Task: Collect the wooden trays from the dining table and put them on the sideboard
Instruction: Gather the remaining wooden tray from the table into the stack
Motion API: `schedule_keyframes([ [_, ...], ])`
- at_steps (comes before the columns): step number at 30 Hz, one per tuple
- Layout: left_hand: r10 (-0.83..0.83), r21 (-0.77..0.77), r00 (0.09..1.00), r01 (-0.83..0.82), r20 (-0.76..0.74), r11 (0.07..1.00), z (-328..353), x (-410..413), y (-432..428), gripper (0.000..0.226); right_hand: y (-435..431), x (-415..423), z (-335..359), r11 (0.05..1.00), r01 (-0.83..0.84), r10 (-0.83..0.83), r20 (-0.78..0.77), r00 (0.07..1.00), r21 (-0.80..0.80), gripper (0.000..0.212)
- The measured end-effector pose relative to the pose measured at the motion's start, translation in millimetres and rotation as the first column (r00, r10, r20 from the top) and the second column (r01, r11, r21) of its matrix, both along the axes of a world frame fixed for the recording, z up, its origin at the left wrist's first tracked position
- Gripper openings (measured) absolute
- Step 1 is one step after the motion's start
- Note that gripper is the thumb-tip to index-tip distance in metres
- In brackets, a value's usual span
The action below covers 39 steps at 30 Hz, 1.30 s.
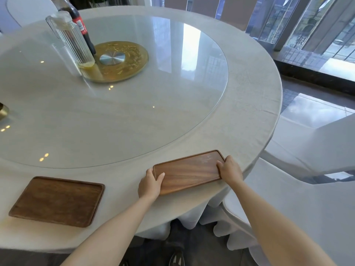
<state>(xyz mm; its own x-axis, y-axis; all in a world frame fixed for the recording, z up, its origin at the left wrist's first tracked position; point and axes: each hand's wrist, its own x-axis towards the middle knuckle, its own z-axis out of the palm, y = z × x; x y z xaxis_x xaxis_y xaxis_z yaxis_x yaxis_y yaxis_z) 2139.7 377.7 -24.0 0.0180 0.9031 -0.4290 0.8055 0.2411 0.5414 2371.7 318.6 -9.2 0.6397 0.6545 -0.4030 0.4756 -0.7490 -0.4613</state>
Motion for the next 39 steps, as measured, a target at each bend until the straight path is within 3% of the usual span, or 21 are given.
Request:
schedule_keyframes([
  [7, -0.001, 0.084, 0.994, -0.008, 0.105, 0.996, 20.0, -51.5, 29.7, 0.05, 14.7, -48.3, 19.7, 0.995, 0.047, -0.045, -0.028, 0.999, 0.083, 0.027],
  [19, -0.078, 0.235, 0.997, 0.07, 0.026, 0.97, 54.6, -248.0, 112.1, 0.052, 73.8, -229.8, 43.2, 0.974, 0.028, 0.003, -0.135, 0.991, 0.226, 0.053],
  [27, -0.122, 0.194, 0.99, 0.135, -0.078, 0.972, 38.5, -352.6, 128.8, 0.049, 72.0, -335.4, 11.3, 0.971, -0.039, 0.068, -0.118, 0.991, 0.237, 0.053],
  [39, -0.25, 0.083, 0.944, 0.272, -0.214, 0.959, -0.5, -399.4, 122.5, 0.044, 43.8, -402.4, -21.0, 0.983, -0.113, 0.122, -0.051, 0.991, 0.148, 0.055],
])
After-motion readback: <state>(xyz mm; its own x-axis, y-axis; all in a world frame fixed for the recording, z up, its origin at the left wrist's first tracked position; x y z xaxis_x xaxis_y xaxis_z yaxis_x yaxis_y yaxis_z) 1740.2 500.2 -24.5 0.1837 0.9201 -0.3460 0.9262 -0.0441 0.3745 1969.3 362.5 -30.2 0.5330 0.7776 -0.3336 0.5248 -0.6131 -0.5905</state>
